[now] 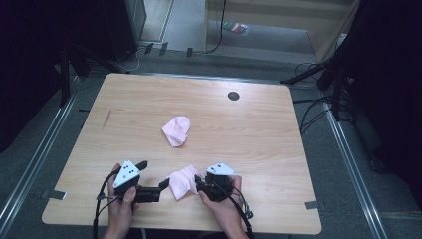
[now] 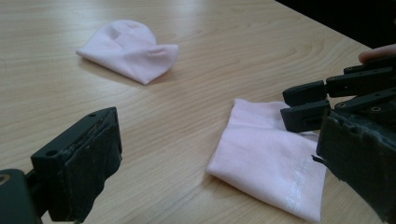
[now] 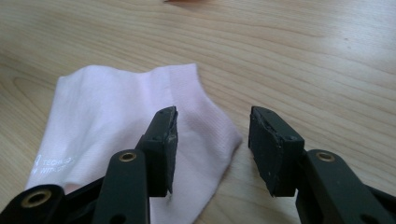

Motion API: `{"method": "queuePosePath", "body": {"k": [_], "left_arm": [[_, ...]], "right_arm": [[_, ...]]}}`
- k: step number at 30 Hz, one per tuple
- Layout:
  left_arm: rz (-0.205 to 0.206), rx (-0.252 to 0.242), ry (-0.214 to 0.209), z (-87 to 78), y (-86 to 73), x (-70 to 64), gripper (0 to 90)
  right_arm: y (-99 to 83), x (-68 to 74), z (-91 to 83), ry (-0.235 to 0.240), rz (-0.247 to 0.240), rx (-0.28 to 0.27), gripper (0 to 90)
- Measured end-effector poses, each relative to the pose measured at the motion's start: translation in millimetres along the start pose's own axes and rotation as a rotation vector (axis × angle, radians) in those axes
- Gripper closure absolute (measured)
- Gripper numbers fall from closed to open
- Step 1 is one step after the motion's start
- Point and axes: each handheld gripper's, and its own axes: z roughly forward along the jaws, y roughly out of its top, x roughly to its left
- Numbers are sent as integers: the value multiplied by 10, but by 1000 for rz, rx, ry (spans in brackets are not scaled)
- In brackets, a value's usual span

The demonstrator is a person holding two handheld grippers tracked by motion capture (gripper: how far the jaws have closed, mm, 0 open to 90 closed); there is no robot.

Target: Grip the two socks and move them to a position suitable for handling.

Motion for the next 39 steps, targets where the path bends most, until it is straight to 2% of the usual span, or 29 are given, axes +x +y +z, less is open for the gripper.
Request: {"method": "queuePosePath", "body": {"k": [1,2,3,4,5,6,7,9,12,13,15,18,21,24,27,29,32,33,36,37,38,39], "left_arm": [[-2,10,-1,17,-16,3,3],[-2,10,-1,17,-16,3,3],[-5,20,-3,37,-35,0,3],[-5,20,-3,37,-35,0,3],[-3,26,-4,45,-41,-3,3],[-1,26,-4,49,-43,-5,3],[-1,30,-9,54,-43,-16,3],[0,35,-19,61,-42,-28,3],[5,37,-25,70,-44,-54,3],[9,36,-27,77,-45,-69,3],[18,42,-34,88,-45,-92,3],[31,41,-42,106,-47,-140,3],[41,45,-53,130,-47,-211,3],[45,51,-68,147,-50,-264,3],[82,70,-78,192,-58,-379,3],[103,73,-64,216,-64,-439,3],[110,79,-74,242,-65,-485,0],[113,101,-47,293,-61,-529,0],[116,122,-33,340,-61,-579,0],[112,138,-19,375,-57,-607,6],[113,147,-3,393,-56,-622,6],[107,169,59,431,-48,-648,91]], "right_arm": [[-3,33,8,-2,-22,2,545],[-3,33,8,-2,-22,2,545],[-12,64,15,-26,-54,-3,623],[-12,64,15,-26,-54,-3,623],[-23,83,15,-50,-75,-6,664],[-39,94,11,-43,-97,-11,779],[-38,96,10,-37,-101,-10,819],[-33,105,6,-24,-102,-7,841],[-30,102,-4,-2,-97,-15,845],[-12,103,-35,28,-77,-26,847],[6,106,-60,38,-73,-36,848],[122,126,-198,74,-51,-87,848],[255,195,-351,84,-71,-130,847],[314,229,-418,103,-63,-143,847],[400,261,-527,130,-52,-168,847],[434,270,-586,147,-42,-182,847],[465,276,-645,165,-36,-197,847],[498,289,-712,183,-26,-206,847],[525,301,-766,198,-24,-219,847],[551,317,-817,219,-19,-227,846],[551,317,-817,219,-19,-227,846],[572,334,-868,228,-22,-243,846]]}}
